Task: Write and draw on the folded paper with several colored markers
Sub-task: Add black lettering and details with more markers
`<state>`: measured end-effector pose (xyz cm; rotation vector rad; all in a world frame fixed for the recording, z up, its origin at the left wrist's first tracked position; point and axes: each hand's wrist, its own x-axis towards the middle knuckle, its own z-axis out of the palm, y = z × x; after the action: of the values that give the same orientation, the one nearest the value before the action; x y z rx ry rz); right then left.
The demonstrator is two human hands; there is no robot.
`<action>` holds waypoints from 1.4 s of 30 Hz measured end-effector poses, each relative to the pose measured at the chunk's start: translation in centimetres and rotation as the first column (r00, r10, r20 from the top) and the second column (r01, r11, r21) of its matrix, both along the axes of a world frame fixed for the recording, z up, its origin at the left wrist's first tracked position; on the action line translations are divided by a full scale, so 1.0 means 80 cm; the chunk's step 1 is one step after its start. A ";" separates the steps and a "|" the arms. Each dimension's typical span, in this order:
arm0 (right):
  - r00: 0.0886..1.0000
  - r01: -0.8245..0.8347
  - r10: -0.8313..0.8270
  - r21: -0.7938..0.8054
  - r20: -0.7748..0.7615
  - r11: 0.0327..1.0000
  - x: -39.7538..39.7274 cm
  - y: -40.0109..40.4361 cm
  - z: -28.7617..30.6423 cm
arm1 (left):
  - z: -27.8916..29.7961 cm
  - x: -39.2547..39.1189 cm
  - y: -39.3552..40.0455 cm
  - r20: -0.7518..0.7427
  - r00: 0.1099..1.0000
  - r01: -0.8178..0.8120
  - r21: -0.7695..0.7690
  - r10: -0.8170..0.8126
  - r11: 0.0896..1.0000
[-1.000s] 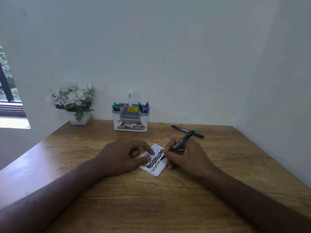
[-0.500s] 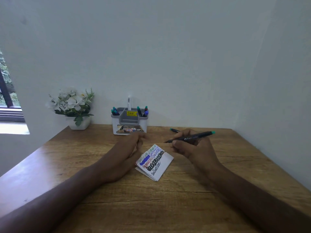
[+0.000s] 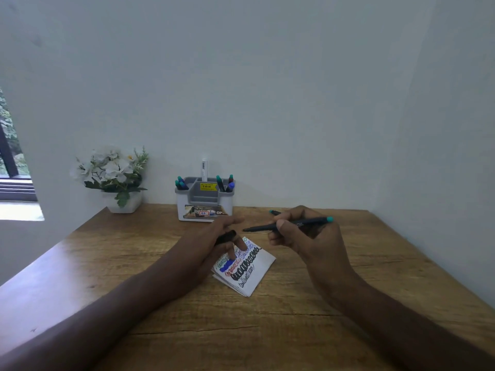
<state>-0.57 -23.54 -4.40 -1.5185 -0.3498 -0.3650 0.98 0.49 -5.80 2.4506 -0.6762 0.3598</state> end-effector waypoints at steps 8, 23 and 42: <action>1.000 -0.021 0.020 -0.011 -0.015 1.000 0.004 0.004 -0.006 | -0.001 0.007 -0.002 0.024 0.999 -0.040 0.064 0.038 0.997; 0.981 0.005 0.048 -0.270 0.186 0.963 -0.005 0.009 -0.010 | 0.000 0.000 0.008 0.312 0.934 0.160 0.073 -0.175 0.984; 0.905 0.166 0.025 -0.405 0.425 0.899 -0.001 0.020 -0.009 | -0.001 -0.005 -0.020 0.505 0.857 0.038 0.136 -0.102 0.990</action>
<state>-0.62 -21.96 -5.14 -1.8906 -0.7584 -0.7177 0.58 -1.14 -5.86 2.4433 -1.0295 0.9914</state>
